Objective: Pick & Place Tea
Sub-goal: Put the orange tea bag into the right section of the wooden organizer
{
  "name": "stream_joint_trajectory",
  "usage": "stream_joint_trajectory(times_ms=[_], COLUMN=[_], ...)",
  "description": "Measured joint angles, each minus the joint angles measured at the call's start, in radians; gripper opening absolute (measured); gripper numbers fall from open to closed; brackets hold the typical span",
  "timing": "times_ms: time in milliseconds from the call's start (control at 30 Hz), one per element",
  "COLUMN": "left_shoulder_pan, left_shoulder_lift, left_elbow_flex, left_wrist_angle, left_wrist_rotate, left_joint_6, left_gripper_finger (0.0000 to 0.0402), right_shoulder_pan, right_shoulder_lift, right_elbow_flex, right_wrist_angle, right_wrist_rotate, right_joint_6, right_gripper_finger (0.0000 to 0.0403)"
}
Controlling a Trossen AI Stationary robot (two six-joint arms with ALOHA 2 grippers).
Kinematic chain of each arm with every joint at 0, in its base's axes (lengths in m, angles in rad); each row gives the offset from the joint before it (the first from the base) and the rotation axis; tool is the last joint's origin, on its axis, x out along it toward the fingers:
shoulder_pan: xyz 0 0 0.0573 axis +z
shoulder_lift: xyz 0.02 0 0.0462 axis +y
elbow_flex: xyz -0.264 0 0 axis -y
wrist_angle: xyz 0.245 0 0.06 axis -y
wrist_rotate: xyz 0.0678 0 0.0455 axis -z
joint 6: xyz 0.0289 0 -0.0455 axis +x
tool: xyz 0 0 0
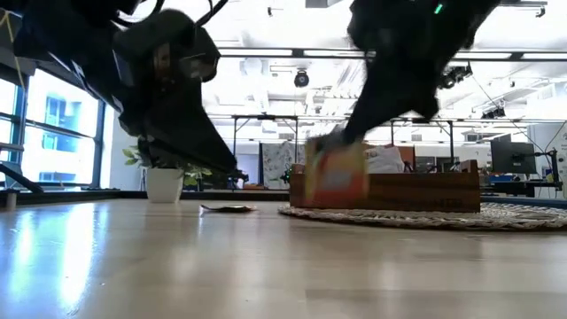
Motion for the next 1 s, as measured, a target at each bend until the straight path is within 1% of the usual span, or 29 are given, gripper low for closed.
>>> stream_joint_trajectory(times_ms=[67,167,267,367,467,600,800,900,1000], left_shoulder_pan=[0.0,0.0,0.0,0.0,0.0,0.0,0.0,0.0,0.0], left_shoulder_lift=[-0.002,-0.005,-0.005,-0.005,-0.005,-0.005,-0.005,-0.005,-0.005], left_elbow_flex=[-0.001,-0.001,-0.001,0.0,0.0,0.0,0.0,0.001,0.001], left_wrist_angle=[-0.035,-0.028,-0.035,-0.048,-0.049,-0.053,-0.065,-0.068,-0.069], left_wrist_rotate=[-0.017,-0.018,-0.015,-0.027,-0.036,-0.036,-0.036,-0.036,-0.036], left_joint_6=[-0.002,-0.002,-0.002,-0.002,-0.002,-0.002,-0.006,-0.006,-0.007], left_gripper_finger=[0.0044,0.0044,0.0044,0.0044,0.0044,0.0044,0.0044,0.0044,0.0044], right_shoulder_pan=[0.001,0.01,0.01,0.01,0.01,-0.001,-0.036,-0.047,-0.047], right_shoulder_lift=[-0.094,-0.201,-0.249,-0.248,-0.226,-0.199,-0.182,-0.182,-0.182], right_elbow_flex=[0.001,0.001,0.001,0.0,0.0,0.0,0.0,0.0,0.0], right_wrist_angle=[-0.129,-0.327,-0.473,-0.613,-0.712,-0.737,-0.739,-0.739,-0.74], right_wrist_rotate=[0.107,0.241,0.262,0.251,0.247,0.265,0.243,0.233,0.242], right_joint_6=[-0.08,-0.093,-0.046,0.051,0.108,0.116,0.031,0.021,0.004], right_gripper_finger=[0.0003,0.0002,0.0002,0.0002,0.0001,0.0002,0.0005,0.0017,0.004])
